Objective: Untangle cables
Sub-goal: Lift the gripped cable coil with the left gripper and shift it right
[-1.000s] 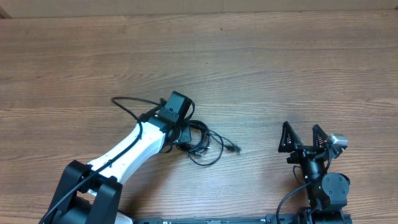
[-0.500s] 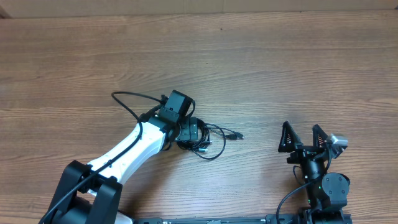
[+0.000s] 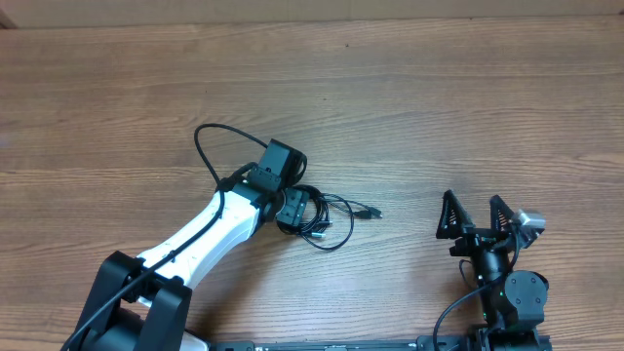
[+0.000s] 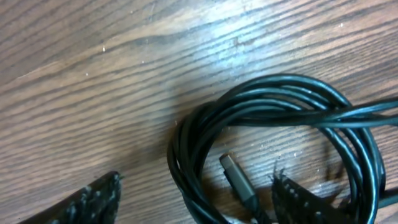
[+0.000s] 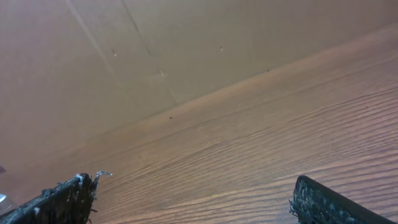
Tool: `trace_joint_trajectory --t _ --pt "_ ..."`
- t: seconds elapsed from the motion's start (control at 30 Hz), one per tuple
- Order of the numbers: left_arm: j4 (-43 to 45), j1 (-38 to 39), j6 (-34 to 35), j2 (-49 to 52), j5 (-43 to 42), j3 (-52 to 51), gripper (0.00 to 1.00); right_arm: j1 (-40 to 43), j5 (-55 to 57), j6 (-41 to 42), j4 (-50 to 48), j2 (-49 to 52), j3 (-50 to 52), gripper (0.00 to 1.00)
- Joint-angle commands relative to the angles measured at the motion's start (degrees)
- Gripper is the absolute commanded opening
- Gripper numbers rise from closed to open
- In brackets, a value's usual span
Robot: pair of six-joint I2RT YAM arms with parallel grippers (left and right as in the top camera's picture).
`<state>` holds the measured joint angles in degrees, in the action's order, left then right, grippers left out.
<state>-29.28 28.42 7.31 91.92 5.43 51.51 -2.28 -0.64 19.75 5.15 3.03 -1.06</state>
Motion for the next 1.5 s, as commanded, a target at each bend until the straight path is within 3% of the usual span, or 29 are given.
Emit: trace_joint_trajectory --t 0.0,0.03,0.27,0.47,1.47 --pt "-1.4 0.0 8.1 -1.2 0.3 1.1 0.61 -0.3 -0.1 0.4 -0.3 0.1 0.6 1.00" --pt "-1.9 0.0 11.7 -1.2 0.3 1.1 0.54 -0.3 -0.1 0.4 -0.4 0.1 0.6 1.00" --pt "-2.0 0.0 20.5 1.4 1.1 0.9 0.46 -0.3 -0.1 0.4 -0.4 0.1 0.6 1.00" --pt "-1.7 0.1 21.3 6.4 0.9 0.9 0.04 -0.3 -0.1 0.4 -0.4 0.1 0.6 1.00" --pt "-8.9 0.0 16.5 -14.4 0.9 6.6 0.04 -0.3 -0.1 0.4 -0.4 0.1 0.6 1.00"
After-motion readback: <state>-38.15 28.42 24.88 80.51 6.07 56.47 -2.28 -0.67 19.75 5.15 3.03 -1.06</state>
